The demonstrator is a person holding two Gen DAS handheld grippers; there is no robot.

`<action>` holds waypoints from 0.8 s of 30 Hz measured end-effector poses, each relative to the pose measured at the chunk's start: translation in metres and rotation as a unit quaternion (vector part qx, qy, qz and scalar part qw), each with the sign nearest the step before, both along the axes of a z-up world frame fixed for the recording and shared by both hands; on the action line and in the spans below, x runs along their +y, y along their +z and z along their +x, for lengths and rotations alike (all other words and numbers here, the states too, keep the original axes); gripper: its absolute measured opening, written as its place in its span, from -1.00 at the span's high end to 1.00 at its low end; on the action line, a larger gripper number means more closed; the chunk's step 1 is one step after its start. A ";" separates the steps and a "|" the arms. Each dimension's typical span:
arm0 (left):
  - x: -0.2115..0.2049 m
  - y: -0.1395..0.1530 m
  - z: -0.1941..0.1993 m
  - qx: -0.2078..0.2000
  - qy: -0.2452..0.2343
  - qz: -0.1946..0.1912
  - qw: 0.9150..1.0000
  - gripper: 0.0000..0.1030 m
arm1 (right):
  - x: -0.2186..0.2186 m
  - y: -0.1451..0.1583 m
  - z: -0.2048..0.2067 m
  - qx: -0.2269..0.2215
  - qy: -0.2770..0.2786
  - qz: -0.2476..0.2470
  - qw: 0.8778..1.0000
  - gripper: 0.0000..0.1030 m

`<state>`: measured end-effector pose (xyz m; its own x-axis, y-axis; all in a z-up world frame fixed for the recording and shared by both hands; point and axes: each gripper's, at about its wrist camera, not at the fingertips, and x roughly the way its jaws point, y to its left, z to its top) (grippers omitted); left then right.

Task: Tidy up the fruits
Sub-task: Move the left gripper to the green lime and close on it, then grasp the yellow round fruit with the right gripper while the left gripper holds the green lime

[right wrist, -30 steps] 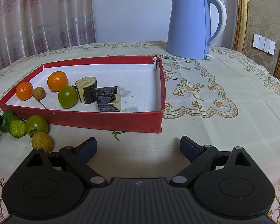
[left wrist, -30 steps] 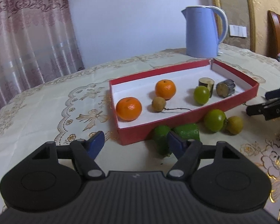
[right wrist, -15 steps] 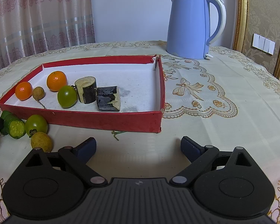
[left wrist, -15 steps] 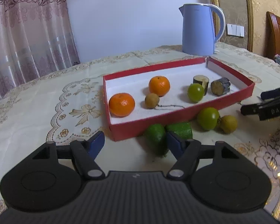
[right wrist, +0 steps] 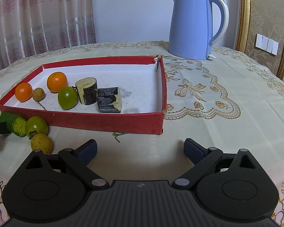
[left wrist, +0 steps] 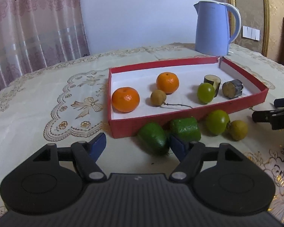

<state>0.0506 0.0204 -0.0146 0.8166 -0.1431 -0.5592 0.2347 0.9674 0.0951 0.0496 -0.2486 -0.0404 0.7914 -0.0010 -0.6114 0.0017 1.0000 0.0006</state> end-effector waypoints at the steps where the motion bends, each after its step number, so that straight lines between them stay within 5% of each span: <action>1: 0.000 0.000 0.000 0.001 0.000 -0.004 1.000 -0.30 | 0.000 0.000 0.000 0.000 0.000 0.000 1.000 -0.92; 5: -0.004 -0.001 -0.002 0.008 -0.006 -0.022 1.000 0.11 | 0.000 0.000 0.000 0.000 0.000 0.000 1.000 -0.92; 16: -0.010 -0.006 -0.002 0.011 -0.019 -0.019 1.000 0.39 | 0.000 0.000 0.000 0.000 0.000 0.000 1.000 -0.93; 24: 0.001 -0.005 -0.001 0.017 -0.008 -0.053 0.998 0.51 | 0.000 0.000 0.001 0.000 0.000 0.001 1.000 -0.93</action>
